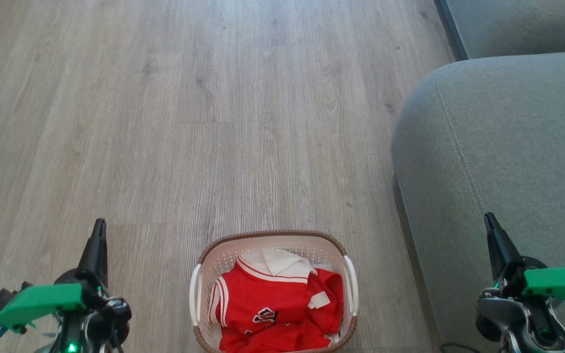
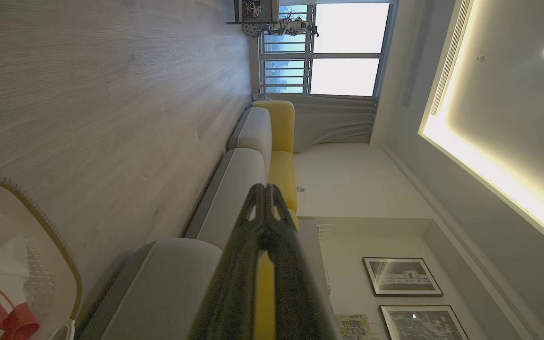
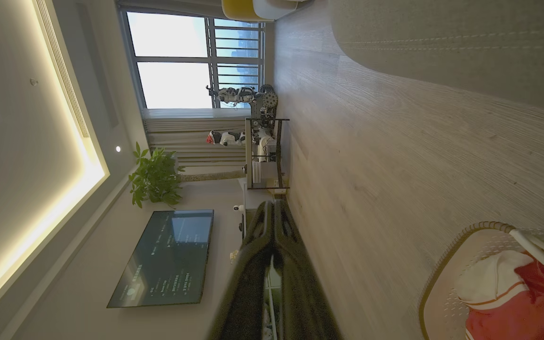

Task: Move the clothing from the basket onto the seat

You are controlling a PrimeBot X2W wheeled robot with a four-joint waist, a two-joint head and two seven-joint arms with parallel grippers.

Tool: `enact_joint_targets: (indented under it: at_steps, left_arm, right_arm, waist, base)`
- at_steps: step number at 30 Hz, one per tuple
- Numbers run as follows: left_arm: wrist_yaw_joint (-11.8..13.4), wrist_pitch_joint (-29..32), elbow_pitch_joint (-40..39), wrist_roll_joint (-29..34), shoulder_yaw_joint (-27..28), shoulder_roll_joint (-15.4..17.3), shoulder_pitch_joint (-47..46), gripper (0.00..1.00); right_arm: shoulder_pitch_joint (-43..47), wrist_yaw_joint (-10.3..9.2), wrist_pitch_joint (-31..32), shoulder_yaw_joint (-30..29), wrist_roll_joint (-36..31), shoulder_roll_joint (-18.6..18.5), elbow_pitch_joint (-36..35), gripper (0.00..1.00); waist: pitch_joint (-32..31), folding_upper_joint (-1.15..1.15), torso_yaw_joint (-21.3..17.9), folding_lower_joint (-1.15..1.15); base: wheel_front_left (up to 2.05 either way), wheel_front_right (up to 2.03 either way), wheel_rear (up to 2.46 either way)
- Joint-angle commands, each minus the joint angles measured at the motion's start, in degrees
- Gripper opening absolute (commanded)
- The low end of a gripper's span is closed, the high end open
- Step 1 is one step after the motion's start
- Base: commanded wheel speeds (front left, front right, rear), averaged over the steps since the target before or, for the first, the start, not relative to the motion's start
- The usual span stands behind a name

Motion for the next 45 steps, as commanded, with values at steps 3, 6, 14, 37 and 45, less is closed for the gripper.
enact_joint_targets:
  at_steps: [3,6,14,37,45]
  left_arm:
    - [-0.37,0.42,-1.59,0.08,2.05,0.41,-2.82,0.0]
    - [-0.37,0.42,-1.59,0.08,2.05,0.41,-2.82,0.0]
    - [-0.37,0.42,-1.59,0.08,2.05,0.41,-2.82,0.0]
    - [0.49,-2.8,1.29,3.31,-1.36,-0.17,2.53,1.0]
    - [1.69,-4.13,-1.3,8.42,-2.14,-0.12,2.55,1.0]
  right_arm:
    - [-2.97,-0.01,0.22,0.99,0.25,-0.23,-2.26,0.0]
    - [-2.97,-0.01,0.22,0.99,0.25,-0.23,-2.26,0.0]
    - [-2.97,-0.01,0.22,0.99,0.25,-0.23,-2.26,0.0]
    - [1.93,0.0,-2.75,1.78,-2.95,0.49,2.39,1.0]
    - [1.91,0.0,-4.11,1.87,-8.01,0.43,0.58,1.0]
  waist:
    - [0.0,0.0,0.0,0.0]
    - [0.0,0.0,0.0,0.0]
    - [0.0,0.0,0.0,0.0]
    - [0.01,0.0,0.23,0.0]
    - [-0.01,0.0,0.4,0.0]
  base:
    - [0.0,0.0,0.0]
    - [0.0,0.0,0.0]
    - [0.0,0.0,0.0]
    - [0.0,0.0,0.0]
    - [0.0,0.0,0.0]
